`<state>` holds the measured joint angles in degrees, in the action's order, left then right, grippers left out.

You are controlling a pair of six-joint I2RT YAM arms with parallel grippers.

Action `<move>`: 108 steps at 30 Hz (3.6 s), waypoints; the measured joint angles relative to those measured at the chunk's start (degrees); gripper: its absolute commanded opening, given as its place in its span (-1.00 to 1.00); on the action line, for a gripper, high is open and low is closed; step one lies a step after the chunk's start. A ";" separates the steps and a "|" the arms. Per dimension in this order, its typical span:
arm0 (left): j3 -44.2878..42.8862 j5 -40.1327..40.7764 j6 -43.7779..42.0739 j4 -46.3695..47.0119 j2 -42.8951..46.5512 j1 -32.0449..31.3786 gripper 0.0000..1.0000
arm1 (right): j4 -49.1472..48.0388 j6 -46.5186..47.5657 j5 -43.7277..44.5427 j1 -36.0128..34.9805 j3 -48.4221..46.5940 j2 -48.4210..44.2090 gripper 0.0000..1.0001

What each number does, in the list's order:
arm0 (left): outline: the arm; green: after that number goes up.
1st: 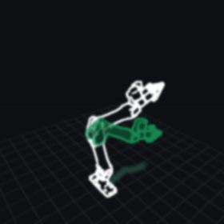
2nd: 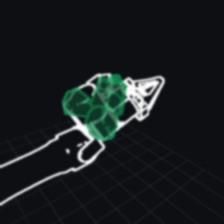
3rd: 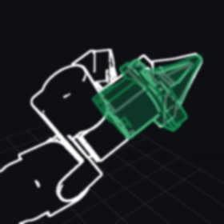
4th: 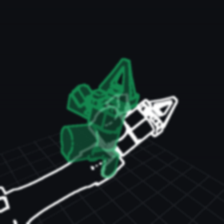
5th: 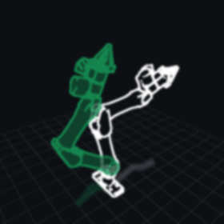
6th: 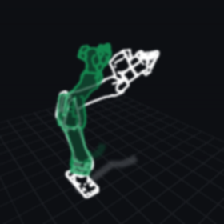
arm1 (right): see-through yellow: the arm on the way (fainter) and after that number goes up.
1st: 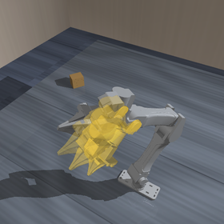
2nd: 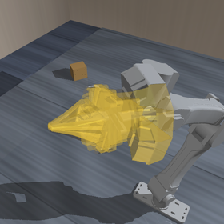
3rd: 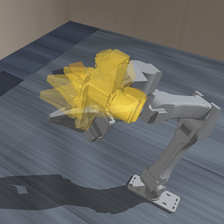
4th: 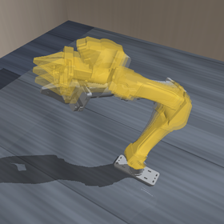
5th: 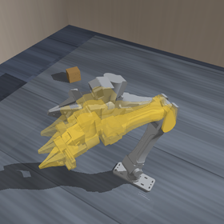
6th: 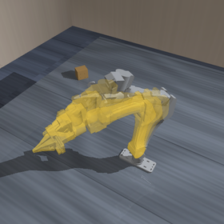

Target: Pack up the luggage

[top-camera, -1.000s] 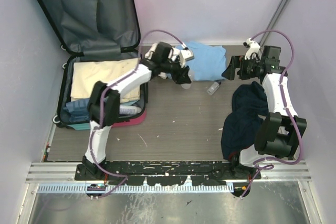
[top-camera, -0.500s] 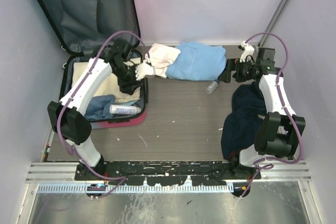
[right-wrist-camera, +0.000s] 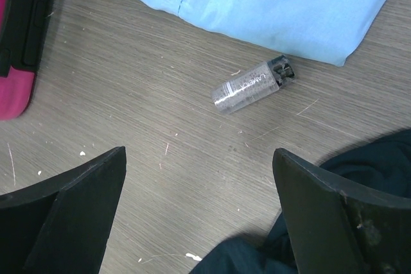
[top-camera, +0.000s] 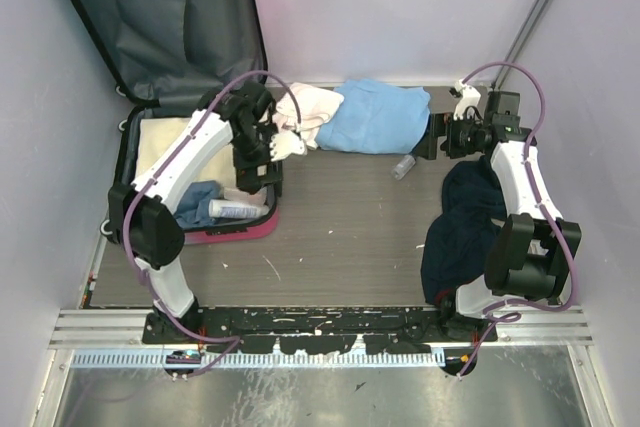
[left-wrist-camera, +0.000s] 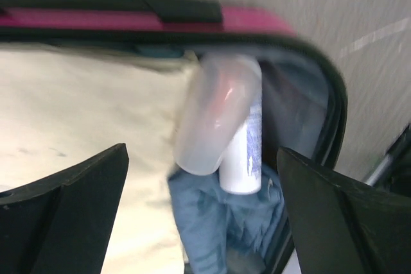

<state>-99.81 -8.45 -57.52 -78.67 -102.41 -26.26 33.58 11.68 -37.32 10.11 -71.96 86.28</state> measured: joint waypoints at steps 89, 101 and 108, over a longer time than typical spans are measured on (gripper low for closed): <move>4.66 -23.17 -13.31 -10.86 9.77 32.28 -0.91 | 0.83 -4.20 5.62 -11.02 -15.87 19.58 0.60; 14.84 -11.93 -23.02 -10.40 9.77 32.81 0.40 | -0.74 -2.32 9.20 -16.79 -26.10 31.04 0.58; 10.62 -11.47 -19.08 -7.04 9.99 32.92 0.96 | -3.26 -2.10 12.90 -19.52 -34.95 40.26 0.53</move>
<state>-89.19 -19.92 -76.60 -85.71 -92.42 6.66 30.33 9.58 -24.43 -9.41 -106.91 126.54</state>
